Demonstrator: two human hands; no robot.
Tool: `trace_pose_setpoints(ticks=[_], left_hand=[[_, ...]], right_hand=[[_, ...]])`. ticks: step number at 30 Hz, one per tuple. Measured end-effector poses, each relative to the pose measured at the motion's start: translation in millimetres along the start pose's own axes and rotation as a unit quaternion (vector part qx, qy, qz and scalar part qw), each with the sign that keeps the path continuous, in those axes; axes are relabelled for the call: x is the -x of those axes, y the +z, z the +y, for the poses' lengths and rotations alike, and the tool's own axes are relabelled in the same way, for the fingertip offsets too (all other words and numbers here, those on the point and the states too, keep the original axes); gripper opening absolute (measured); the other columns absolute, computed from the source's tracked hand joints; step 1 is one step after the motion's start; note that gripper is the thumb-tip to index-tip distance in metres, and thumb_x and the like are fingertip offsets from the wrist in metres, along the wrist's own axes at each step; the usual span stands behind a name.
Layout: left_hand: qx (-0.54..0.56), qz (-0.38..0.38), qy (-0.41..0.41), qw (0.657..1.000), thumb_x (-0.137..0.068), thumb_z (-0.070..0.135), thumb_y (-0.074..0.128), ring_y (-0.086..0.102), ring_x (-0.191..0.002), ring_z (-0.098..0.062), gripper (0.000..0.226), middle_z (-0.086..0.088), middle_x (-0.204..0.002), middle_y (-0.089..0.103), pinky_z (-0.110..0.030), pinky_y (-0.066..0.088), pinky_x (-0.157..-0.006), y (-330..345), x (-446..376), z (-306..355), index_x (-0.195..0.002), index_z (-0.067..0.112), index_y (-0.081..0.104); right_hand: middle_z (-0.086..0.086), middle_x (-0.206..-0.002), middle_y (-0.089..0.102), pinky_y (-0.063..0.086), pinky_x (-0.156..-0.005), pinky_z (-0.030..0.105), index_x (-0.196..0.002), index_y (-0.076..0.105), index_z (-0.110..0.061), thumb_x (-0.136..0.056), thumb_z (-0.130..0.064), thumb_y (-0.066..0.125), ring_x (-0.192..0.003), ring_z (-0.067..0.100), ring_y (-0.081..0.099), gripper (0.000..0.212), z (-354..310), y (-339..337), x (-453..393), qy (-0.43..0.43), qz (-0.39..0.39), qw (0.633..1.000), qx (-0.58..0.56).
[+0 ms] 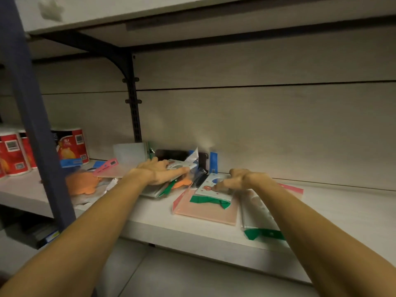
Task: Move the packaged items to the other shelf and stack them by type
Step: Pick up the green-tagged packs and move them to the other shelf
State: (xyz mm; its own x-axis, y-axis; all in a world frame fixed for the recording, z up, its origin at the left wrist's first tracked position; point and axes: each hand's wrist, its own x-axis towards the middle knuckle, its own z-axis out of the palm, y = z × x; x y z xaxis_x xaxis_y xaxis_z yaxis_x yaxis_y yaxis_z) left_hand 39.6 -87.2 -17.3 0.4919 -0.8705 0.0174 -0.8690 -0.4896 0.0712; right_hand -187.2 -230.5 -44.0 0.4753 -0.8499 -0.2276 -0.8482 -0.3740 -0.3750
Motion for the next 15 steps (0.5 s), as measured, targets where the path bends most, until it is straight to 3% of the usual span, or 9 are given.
trace_pose_setpoints(ticks=[3, 5, 9, 12, 15], left_hand=[[0.037, -0.001, -0.009, 0.999, -0.066, 0.1, 0.017, 0.052, -0.119, -0.027, 0.104, -0.006, -0.14, 0.047, -0.046, 0.045, -0.097, -0.7, -6.3, -4.1, -0.146, 0.039, 0.044], [0.042, -0.009, -0.022, 0.999, -0.074, 0.094, 0.033, 0.05, -0.123, -0.029, 0.092, -0.007, -0.143, 0.045, -0.046, 0.045, -0.099, -1.4, -9.1, -5.5, -0.146, 0.038, 0.042], [0.031, -0.014, -0.08, 0.996, -0.061, 0.098, 0.049, 0.055, -0.113, -0.029, 0.108, -0.009, -0.133, 0.056, -0.042, 0.047, -0.097, -4.1, -11.3, -2.8, -0.142, 0.027, 0.04], [-0.013, 0.019, -0.089, 0.996, -0.052, 0.102, 0.05, 0.053, -0.11, -0.027, 0.119, -0.009, -0.126, 0.057, -0.036, 0.043, -0.093, -7.5, -11.3, 0.1, -0.14, 0.023, 0.041], [0.0, 0.078, -0.087, 0.993, -0.048, 0.096, 0.063, 0.049, -0.112, -0.027, 0.118, -0.01, -0.126, 0.052, -0.037, 0.042, -0.098, -6.1, -11.2, 4.3, -0.135, 0.018, 0.044]], right_hand=[[0.002, -0.123, 0.059, 0.052, -0.097, 0.047, -0.125, 0.05, -0.026, -0.044, -0.085, 0.074, -0.108, 0.025, 0.058, 0.103, 3.5, -1.9, -4.5, 0.003, -0.008, 1.0, -0.011], [0.002, -0.123, 0.058, 0.054, -0.093, 0.046, -0.118, 0.049, -0.027, -0.045, -0.082, 0.078, -0.106, 0.026, 0.058, 0.096, 4.6, -4.9, -6.2, 0.01, -0.007, 1.0, -0.017], [0.004, -0.132, 0.052, 0.05, -0.097, 0.05, -0.128, 0.052, -0.024, -0.044, -0.081, 0.079, -0.116, 0.031, 0.051, 0.105, 3.4, -11.1, -1.2, 0.023, 0.035, 0.999, 0.024], [0.004, -0.127, 0.055, 0.045, -0.104, 0.046, -0.114, 0.057, -0.018, -0.057, -0.071, 0.083, -0.114, 0.027, 0.051, 0.082, 3.1, -18.0, 5.7, -0.002, 0.081, 0.997, 0.015], [0.004, -0.106, 0.067, 0.052, -0.089, 0.035, -0.089, 0.058, -0.016, -0.064, -0.056, 0.088, -0.098, 0.022, 0.061, 0.055, 5.8, -25.8, 12.0, -0.029, 0.114, 0.992, -0.044]])
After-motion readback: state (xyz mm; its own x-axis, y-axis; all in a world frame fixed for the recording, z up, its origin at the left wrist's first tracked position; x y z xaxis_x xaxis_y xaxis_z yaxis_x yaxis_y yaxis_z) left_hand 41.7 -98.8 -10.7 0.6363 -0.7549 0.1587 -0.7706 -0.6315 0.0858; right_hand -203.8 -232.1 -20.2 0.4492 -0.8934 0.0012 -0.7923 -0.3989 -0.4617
